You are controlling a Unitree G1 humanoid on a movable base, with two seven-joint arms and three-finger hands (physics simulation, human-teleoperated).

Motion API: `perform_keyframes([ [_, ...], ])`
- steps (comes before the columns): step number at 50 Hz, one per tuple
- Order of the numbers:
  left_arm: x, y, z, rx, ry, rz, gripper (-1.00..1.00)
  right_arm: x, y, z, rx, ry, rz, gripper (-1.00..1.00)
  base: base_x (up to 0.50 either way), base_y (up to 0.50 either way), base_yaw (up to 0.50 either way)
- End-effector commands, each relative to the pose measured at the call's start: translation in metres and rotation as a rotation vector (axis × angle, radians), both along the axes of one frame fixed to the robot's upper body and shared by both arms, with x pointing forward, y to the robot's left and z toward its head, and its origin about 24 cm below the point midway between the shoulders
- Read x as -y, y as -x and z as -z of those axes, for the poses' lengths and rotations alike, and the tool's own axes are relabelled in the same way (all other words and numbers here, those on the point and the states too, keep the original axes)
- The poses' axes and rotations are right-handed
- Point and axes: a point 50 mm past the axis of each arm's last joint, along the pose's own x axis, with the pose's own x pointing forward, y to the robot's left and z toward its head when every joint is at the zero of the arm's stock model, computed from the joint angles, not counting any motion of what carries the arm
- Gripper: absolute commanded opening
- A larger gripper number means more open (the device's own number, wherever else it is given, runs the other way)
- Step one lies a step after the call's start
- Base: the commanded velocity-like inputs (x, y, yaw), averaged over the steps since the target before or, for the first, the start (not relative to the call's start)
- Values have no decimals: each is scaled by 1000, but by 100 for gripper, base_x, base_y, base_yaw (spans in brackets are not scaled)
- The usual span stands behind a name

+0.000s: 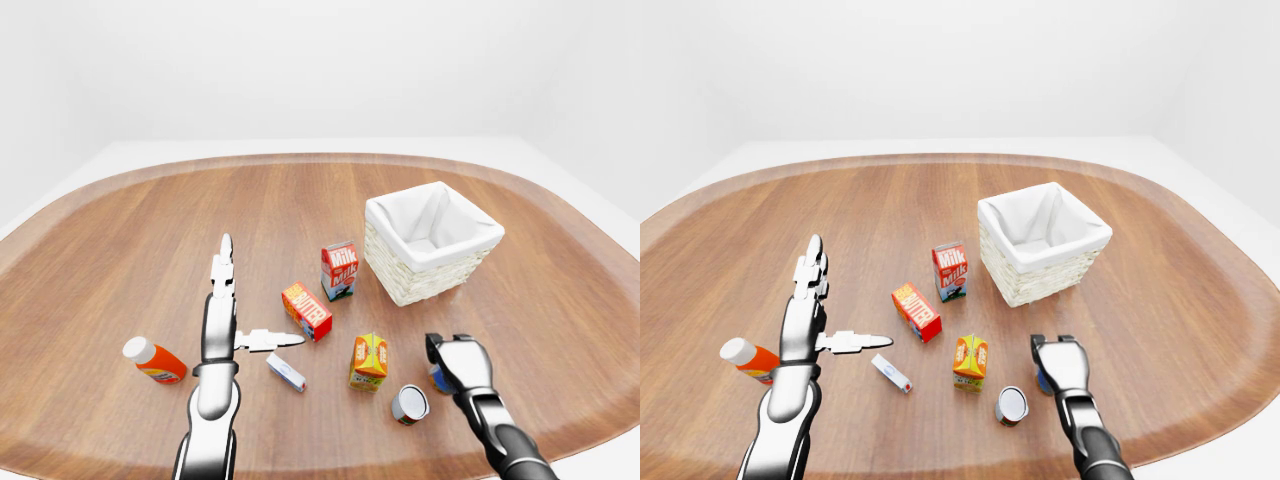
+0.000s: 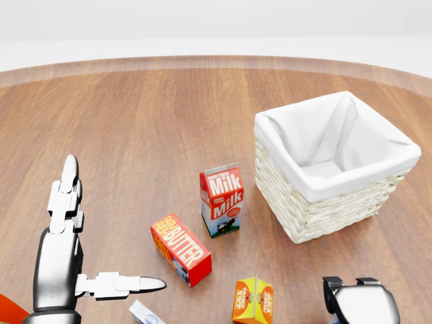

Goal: Pick up the alphabet soup and the tomato sauce, and put them in the basket.

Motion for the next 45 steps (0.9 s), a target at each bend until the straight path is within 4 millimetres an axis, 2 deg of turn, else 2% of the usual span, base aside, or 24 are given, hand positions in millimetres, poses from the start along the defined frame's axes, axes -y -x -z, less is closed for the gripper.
perform_keyframes([
  [1,-2,1,-2,8,7,-9,100,0,-4,-13,75,-29,13,-100,0,0,0],
  [6,-2,1,-2,8,7,-9,100,0,-4,-14,80,-30,16,-100,0,0,0],
  [18,-2,1,-2,8,7,-9,100,6,-1,-54,265,-93,78,-100,0,0,0],
  [25,-2,1,-2,8,7,-9,100,14,2,-91,343,-175,147,-100,0,0,0],
  [29,-2,1,-2,8,7,-9,100,17,4,-104,369,-216,178,-100,0,0,0],
  [45,-2,1,-2,8,7,-9,100,16,10,-133,454,-345,220,-100,0,0,0],
])
